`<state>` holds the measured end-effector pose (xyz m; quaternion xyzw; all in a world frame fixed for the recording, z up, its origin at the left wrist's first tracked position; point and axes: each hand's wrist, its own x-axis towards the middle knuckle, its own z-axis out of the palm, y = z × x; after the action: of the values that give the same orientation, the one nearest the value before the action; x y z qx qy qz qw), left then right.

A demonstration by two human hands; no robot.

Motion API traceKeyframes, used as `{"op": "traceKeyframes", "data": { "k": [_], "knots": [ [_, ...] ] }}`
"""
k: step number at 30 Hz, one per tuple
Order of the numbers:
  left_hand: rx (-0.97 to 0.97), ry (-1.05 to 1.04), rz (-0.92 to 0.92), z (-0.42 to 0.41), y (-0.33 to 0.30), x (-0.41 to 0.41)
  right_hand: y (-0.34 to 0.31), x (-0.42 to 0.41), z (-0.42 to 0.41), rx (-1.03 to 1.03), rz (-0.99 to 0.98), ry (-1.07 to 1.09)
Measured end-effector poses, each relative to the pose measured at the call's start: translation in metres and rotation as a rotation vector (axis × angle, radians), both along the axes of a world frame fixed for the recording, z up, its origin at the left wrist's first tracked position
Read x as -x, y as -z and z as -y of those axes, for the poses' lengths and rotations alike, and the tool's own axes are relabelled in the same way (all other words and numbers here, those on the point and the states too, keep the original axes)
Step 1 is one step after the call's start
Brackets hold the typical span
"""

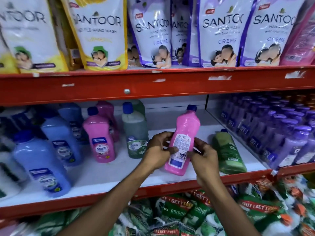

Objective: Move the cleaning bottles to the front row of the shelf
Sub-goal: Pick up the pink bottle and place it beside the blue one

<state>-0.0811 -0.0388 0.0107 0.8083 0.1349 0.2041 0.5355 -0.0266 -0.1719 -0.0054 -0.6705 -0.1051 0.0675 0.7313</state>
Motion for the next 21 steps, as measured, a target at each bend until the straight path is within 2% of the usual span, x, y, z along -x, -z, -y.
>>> {"op": "traceKeyframes", "data": {
  "k": [9,14,21],
  "knots": [
    [-0.083,-0.293,0.169,-0.065,-0.002,0.133,-0.018,0.097,-0.076,-0.058,0.186,-0.268],
    [-0.169,-0.474,0.135,-0.097,0.012,0.177,-0.008,0.131,-0.122,-0.007,0.249,-0.363],
    [-0.205,-0.519,0.083,-0.111,0.022,0.187,0.005,0.139,-0.149,0.045,0.268,-0.403]
  ]
}}
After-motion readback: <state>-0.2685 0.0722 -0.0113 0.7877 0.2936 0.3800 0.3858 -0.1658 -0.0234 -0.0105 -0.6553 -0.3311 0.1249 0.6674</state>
